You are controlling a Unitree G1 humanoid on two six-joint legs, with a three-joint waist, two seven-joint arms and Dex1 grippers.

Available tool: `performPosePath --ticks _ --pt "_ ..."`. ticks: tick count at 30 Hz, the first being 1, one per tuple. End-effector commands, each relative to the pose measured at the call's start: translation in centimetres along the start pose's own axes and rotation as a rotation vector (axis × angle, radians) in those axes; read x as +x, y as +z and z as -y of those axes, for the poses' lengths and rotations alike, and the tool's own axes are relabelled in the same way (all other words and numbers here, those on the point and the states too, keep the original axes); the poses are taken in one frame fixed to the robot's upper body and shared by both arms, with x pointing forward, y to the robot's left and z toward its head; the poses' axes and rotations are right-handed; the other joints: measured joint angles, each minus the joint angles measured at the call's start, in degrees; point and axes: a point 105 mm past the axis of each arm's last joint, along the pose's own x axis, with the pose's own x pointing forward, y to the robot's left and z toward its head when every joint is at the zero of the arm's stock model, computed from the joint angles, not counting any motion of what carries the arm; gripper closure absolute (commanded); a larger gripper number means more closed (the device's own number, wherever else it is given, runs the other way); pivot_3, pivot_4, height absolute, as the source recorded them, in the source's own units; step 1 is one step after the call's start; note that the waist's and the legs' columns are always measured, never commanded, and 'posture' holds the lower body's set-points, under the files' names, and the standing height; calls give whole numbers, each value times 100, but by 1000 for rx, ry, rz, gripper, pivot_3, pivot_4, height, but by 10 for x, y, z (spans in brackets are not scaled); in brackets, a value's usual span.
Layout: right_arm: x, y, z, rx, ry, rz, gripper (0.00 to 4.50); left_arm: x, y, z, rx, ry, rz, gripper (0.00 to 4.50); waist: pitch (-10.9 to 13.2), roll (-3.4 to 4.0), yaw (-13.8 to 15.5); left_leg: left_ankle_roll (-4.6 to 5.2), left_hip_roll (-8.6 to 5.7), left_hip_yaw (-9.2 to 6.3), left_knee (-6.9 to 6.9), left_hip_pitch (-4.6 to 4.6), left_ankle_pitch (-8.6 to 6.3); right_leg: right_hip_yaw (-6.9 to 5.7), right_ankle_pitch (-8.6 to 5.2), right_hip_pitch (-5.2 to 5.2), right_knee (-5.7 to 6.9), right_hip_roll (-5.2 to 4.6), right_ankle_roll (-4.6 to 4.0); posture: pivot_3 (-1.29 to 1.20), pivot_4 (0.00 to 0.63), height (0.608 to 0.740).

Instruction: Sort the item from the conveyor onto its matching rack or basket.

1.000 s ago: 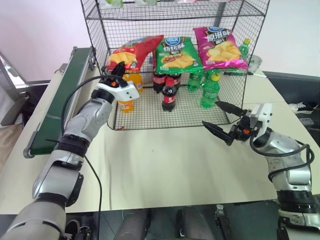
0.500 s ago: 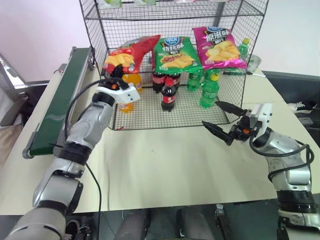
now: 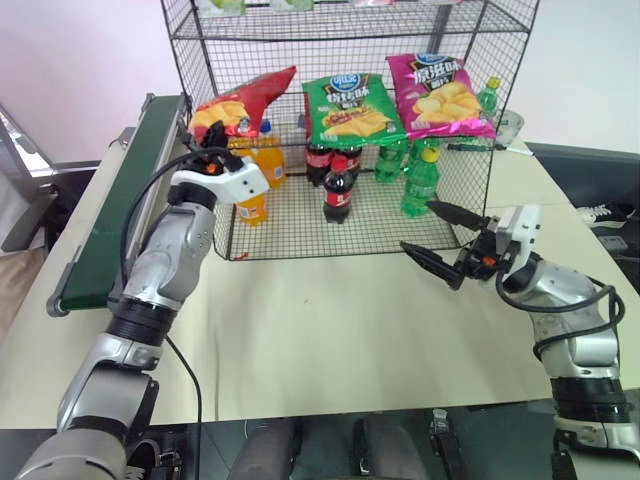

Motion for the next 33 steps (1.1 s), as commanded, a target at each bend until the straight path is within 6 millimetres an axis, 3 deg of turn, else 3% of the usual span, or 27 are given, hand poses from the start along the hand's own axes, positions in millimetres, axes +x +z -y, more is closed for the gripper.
performPosePath --ticks 1,8,16,19,26,27,33 --pt "4 11 1 -40 2 43 0 15 6 -9 -23 58 19 4470 0 0 2 0 0 0 0 0 0 -1 0 0 0 1 0 0 150 740" --pt "2 12 0 -45 -5 38 0 31 22 0 -80 79 39 4470 0 -1 2 -1 -2 1 0 0 0 -1 0 0 -1 -2 1 0 150 740" --pt "-3 14 1 -28 -16 33 0 30 27 7 -209 51 60 4470 1 -1 -9 -1 -1 2 0 0 1 -1 0 -1 0 -1 1 0 150 740" --pt "-3 14 1 -34 -17 31 0 30 25 5 -228 60 49 3657 1 -1 -9 -1 -1 2 0 0 1 -1 0 -1 0 -1 1 0 150 740" --pt "-3 14 5 -41 -27 36 0 20 40 -3 -200 60 148 299 1 -1 -17 -2 -1 2 -1 0 1 0 0 -1 0 -1 1 0 150 740" --pt "-3 14 5 -41 -29 36 0 17 43 -4 -192 59 164 56 1 -1 -21 -4 -1 2 -1 0 2 0 0 -1 0 -1 1 0 150 740" --pt "-8 12 5 -35 -45 36 0 -7 49 -8 -222 19 237 56 0 0 -12 -6 0 2 0 0 3 0 1 -1 -1 -2 0 0 150 740"
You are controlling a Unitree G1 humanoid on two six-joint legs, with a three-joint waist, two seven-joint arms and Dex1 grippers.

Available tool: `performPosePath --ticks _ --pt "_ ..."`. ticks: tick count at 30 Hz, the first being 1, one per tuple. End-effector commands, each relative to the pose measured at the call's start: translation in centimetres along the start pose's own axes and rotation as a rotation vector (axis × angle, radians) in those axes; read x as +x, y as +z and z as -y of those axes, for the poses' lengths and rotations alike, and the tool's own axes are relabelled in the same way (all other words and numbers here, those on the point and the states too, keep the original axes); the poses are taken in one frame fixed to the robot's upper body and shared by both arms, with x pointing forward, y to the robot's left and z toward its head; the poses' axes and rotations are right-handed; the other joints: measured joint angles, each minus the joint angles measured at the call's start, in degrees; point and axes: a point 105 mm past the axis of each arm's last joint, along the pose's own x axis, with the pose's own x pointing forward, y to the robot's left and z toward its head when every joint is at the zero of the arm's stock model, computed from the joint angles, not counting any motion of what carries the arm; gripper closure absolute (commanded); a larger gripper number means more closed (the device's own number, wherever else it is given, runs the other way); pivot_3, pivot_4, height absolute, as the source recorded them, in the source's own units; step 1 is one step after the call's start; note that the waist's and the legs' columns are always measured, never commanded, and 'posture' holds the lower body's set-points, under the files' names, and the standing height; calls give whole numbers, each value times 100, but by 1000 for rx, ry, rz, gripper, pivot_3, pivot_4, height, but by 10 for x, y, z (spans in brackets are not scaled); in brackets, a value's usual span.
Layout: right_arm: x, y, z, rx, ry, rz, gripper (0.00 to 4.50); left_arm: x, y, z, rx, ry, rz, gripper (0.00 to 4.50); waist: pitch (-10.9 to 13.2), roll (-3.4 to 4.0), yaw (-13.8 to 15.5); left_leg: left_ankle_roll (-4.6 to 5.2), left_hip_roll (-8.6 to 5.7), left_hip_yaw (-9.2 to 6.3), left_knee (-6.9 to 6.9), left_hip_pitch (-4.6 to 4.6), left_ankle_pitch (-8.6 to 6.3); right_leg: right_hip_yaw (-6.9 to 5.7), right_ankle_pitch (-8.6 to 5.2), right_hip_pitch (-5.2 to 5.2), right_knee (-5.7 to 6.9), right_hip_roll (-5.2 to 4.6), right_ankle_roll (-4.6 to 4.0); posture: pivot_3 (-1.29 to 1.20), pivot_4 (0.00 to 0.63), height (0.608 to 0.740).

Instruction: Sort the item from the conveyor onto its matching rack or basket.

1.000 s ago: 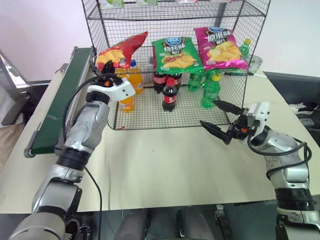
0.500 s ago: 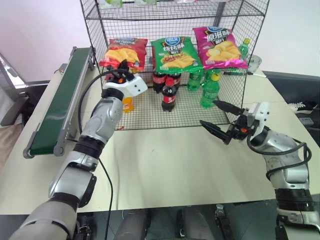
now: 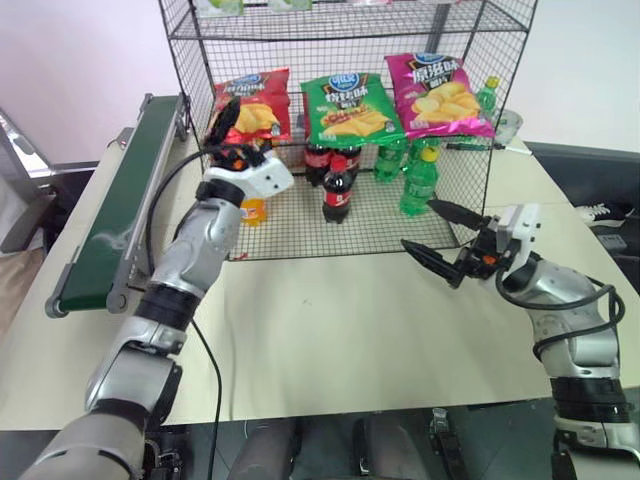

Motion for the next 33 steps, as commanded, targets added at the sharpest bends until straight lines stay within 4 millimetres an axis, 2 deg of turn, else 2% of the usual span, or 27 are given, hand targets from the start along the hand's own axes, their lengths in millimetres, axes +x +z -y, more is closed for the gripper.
performPosePath --ticks 1,5,7,9,11,17,19,22,25,28,33 --pt "-5 12 2 -41 -16 33 0 -9 9 -17 -20 17 48 56 0 0 0 0 0 0 0 0 0 0 0 0 0 0 0 0 150 740" --pt "-7 11 2 -33 -18 30 0 -30 17 -15 -29 -30 94 56 0 1 -6 4 1 0 -1 0 -2 1 0 -1 0 0 0 0 150 740" --pt "-10 11 2 -36 -19 20 0 -47 25 -11 -74 -84 140 56 -1 2 -12 5 2 0 -1 0 -3 1 0 -1 0 0 -1 0 150 740" --pt "-13 11 -1 -35 -11 6 0 -66 24 -10 -166 -140 131 56 -1 4 -4 4 2 0 -2 0 -3 2 0 1 -3 -2 -1 0 150 740" --pt "-17 9 -6 -30 4 -12 0 -82 13 -15 -274 -156 64 56 0 7 9 5 3 0 -2 0 -3 3 0 0 -5 -3 -2 0 150 740" --pt "-29 3 -14 -22 40 -72 0 -136 -35 -10 -879 -280 -221 56 -3 15 5 13 14 1 -2 2 -8 2 3 3 -8 0 -11 0 150 740" --pt "-32 1 -13 -48 63 -104 0 -151 -42 -12 -1083 -336 -259 56 -2 19 -1 13 16 2 -2 2 -8 2 4 3 -8 2 -13 0 150 740" --pt "-38 0 -9 -63 73 -132 0 -173 -58 -18 -1203 -402 -334 56 -1 19 8 15 22 2 -2 2 -9 -1 4 6 -17 5 -14 0 150 740" --pt "-52 3 5 -86 55 -177 0 -192 -77 -42 -1121 -434 -351 56 -1 20 11 16 23 2 -4 2 -10 -1 5 9 -26 6 -17 0 150 740" --pt "-71 2 15 -101 27 -232 0 -201 -99 -61 -1059 -388 -427 56 0 23 30 19 23 5 -6 2 -12 -1 5 13 -37 5 -20 0 150 740" --pt "-98 -4 27 -108 -26 -298 0 -211 -119 -73 -924 -371 -483 56 0 23 21 23 26 6 -7 2 -14 -1 5 18 -48 5 -22 0 150 740"
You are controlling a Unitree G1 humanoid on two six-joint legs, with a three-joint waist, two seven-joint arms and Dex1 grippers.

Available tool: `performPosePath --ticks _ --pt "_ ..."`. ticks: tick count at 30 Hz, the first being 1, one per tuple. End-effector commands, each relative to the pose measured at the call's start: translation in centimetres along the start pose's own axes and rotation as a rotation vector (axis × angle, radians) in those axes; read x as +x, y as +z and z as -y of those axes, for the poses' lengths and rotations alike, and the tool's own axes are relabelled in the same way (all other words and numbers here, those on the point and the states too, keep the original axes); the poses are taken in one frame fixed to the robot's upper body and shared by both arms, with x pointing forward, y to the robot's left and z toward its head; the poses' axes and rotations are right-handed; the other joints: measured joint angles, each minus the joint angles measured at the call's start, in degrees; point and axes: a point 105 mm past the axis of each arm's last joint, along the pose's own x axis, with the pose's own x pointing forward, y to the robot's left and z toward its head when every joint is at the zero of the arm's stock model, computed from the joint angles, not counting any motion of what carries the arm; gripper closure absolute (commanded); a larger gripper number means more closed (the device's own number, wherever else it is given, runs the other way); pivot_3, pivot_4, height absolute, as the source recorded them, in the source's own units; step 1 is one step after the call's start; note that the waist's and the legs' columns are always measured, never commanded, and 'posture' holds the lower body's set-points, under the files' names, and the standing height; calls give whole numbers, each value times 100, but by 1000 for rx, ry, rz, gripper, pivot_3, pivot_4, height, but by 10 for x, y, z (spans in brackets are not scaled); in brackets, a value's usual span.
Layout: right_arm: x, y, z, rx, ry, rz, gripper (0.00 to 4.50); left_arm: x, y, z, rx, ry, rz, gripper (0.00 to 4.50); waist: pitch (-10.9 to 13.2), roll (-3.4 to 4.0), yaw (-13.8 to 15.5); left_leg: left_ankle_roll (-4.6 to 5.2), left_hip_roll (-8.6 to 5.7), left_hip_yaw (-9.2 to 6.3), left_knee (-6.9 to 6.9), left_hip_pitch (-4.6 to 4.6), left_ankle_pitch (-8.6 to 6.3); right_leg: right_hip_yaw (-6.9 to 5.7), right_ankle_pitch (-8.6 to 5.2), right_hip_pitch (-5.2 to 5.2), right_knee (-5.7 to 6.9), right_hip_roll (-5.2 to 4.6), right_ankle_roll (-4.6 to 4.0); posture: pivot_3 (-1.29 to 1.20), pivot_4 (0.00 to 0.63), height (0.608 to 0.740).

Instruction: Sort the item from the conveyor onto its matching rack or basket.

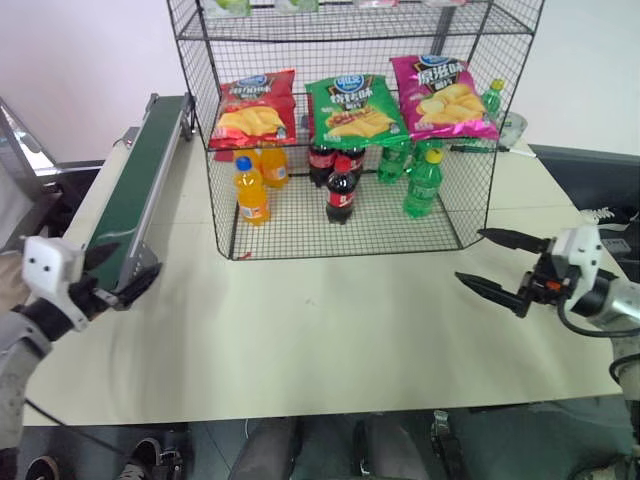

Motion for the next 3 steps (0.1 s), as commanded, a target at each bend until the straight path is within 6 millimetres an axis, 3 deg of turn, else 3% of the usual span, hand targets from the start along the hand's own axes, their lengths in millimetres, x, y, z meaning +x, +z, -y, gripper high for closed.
performPosePath --ticks 1,3 --pt "-14 1 8 -42 -28 -14 0 -7 4 -13 85 43 -5 56 0 2 -4 0 0 3 -1 0 0 1 0 -1 -1 -1 -1 0 150 740" --pt "-15 0 8 -41 -31 -12 0 -8 4 -14 91 47 12 56 0 3 -11 1 3 4 -3 0 -1 1 1 -3 -1 -1 -2 0 150 740"
